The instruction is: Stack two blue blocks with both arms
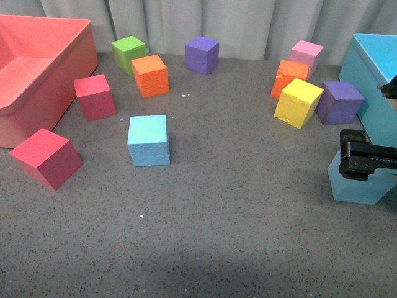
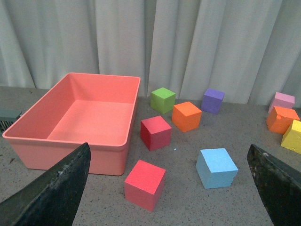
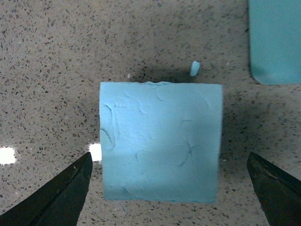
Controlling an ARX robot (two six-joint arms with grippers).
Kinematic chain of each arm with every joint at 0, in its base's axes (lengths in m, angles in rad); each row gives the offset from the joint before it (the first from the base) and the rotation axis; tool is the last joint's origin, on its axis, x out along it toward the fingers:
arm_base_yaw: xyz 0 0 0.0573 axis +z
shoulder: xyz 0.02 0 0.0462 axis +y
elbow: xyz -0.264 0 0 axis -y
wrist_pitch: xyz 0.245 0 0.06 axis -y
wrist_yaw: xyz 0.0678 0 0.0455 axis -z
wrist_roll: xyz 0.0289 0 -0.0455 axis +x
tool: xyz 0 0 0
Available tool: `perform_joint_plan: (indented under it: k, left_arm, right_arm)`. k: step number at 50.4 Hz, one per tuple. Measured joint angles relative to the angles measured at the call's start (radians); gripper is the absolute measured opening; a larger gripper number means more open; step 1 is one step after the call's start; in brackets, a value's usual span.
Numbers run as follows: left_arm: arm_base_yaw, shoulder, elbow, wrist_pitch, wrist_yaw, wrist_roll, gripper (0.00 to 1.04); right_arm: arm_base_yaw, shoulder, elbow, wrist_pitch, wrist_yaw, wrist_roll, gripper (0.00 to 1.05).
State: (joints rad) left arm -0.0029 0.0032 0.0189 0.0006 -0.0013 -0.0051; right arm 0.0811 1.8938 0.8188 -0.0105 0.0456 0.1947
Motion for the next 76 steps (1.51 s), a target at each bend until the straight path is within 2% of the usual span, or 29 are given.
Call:
perform_joint_plan:
  k: [11,18,24,29,42,55,76]
  left_arm:
    - [0.0,0.0,0.0,0.0,0.0,0.0,0.98]
    - [0.0,0.0,0.0,0.0,0.0,0.0,0.98]
    - [0.0,0.0,0.0,0.0,0.0,0.0,0.98]
    - [0.0,0.0,0.0,0.0,0.0,0.0,0.98]
    - [0.0,0.0,0.0,0.0,0.0,0.0,0.98]
    - [0.0,0.0,0.0,0.0,0.0,0.0,0.98]
    - [0.0,0.0,0.0,0.0,0.0,0.0,0.98]
  right_arm:
    - [0.006,0.09,0.053,0.0,-0.006,0.008,0.94]
    - [0.007,0.121,0.074,-0.008,-0.016,0.016,0.75]
    - [0.014,0.126,0.078,-0.014,-0.021,0.027,0.54]
    - [0.027,0.116,0.077,-0.019,-0.025,0.04,0.48]
    - [0.133,0.073,0.124,-0.055,-0.056,0.057,0.47]
    - [0.277,0.16,0.275,-0.098,-0.072,0.1,0.46]
    - [0.348,0.241,0.353,-0.138,-0.05,0.126,0.45]
